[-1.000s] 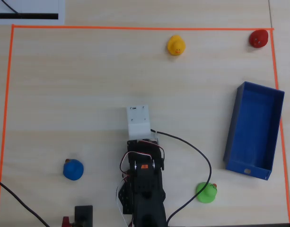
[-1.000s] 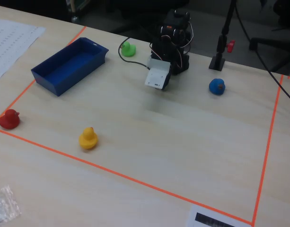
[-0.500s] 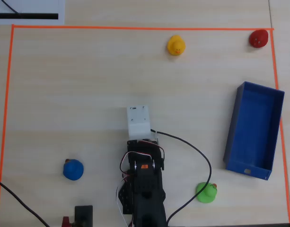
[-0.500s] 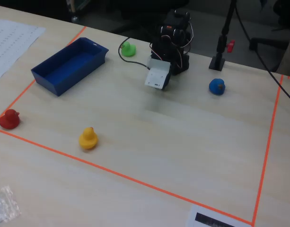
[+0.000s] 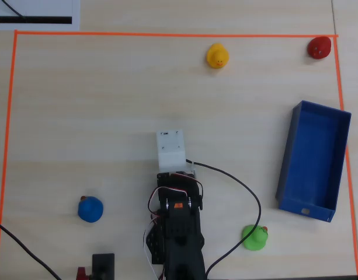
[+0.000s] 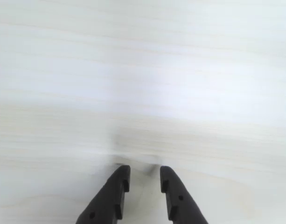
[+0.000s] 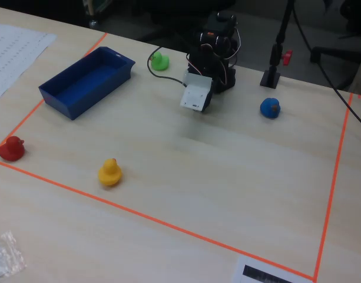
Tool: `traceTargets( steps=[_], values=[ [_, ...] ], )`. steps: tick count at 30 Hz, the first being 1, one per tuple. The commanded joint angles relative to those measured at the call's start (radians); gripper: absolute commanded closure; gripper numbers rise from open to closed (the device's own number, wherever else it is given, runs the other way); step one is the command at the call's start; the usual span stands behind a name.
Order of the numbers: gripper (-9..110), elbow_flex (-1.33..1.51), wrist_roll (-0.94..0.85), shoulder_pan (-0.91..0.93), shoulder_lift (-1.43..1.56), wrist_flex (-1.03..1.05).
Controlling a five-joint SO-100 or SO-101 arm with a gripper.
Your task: Grasp blue duck and put it into box.
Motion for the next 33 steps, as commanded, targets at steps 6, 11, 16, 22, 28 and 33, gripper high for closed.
traceTargets(
  steps=[6,11,16,22,28,33],
  values=[
    [95,0.011,-0.005,0.002,0.0,0.008],
    [95,0.011,-0.005,0.002,0.0,0.008],
    [95,0.011,-0.005,-0.02,0.0,0.008],
    [95,0.011,-0.005,-0.028,0.0,0.008],
    [100,0.011,-0.012,0.04,-0.002,0.006],
    [94,-0.046,-0.044,-0.138,-0.006,-0.029]
  ],
)
